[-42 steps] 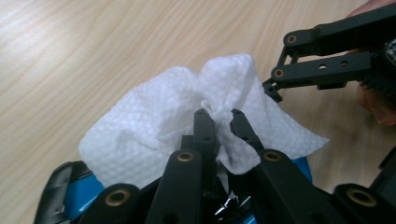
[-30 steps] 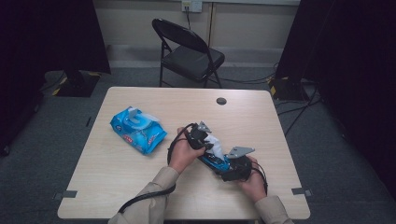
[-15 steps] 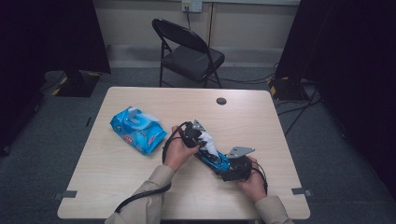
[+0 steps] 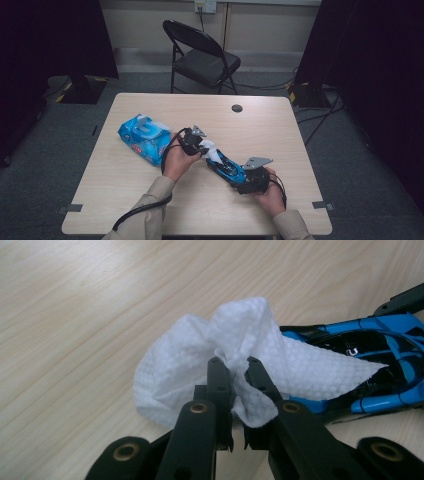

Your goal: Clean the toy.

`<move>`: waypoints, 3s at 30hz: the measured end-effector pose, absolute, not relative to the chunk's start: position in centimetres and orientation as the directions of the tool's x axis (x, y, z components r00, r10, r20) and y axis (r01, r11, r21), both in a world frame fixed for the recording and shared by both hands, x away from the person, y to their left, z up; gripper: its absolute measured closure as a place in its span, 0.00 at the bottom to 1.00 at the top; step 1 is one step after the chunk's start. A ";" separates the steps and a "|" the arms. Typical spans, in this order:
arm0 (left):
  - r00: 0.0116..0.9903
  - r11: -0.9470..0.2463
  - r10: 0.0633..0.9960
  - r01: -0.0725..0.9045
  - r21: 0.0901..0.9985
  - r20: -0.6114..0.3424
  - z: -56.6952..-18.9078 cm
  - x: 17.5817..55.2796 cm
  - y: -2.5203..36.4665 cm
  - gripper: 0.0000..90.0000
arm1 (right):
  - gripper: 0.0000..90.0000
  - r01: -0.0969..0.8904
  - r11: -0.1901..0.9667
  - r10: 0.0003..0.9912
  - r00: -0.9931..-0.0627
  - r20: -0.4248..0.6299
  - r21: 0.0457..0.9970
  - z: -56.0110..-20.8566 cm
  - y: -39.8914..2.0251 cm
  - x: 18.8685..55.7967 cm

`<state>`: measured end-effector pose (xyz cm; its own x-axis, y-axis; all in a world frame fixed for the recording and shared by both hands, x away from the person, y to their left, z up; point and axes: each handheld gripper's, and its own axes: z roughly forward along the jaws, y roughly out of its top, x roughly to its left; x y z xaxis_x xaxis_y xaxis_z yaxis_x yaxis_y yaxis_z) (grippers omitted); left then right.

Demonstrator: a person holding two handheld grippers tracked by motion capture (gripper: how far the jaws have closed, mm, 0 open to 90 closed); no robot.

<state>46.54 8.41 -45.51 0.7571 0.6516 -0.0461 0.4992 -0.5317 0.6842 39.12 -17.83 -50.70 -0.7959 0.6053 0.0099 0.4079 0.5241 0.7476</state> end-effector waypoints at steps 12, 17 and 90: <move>0.757 -0.481 0.648 0.494 0.724 -0.087 -45.1 44.2 11.4 0.94 | 0.27 0.409 0.526 0.604 -0.797 0.010 0.746 -50.7 -17.8 39.1; 0.756 -0.474 0.648 0.493 0.730 -0.090 -45.0 43.4 12.8 0.94 | 0.22 0.403 0.527 0.594 -0.805 0.015 0.748 -50.6 -18.0 39.1; 0.886 -0.553 0.433 0.408 0.727 -0.167 -48.2 36.3 5.8 0.66 | 0.46 0.413 0.456 0.641 -0.767 0.031 0.788 -49.0 -14.9 41.2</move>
<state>36.27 5.82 -48.18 0.8857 0.4331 -0.1671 0.4076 -0.5531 0.7267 41.19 -14.86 -49.02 -0.7665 0.6415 0.0307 0.4130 0.4558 0.7885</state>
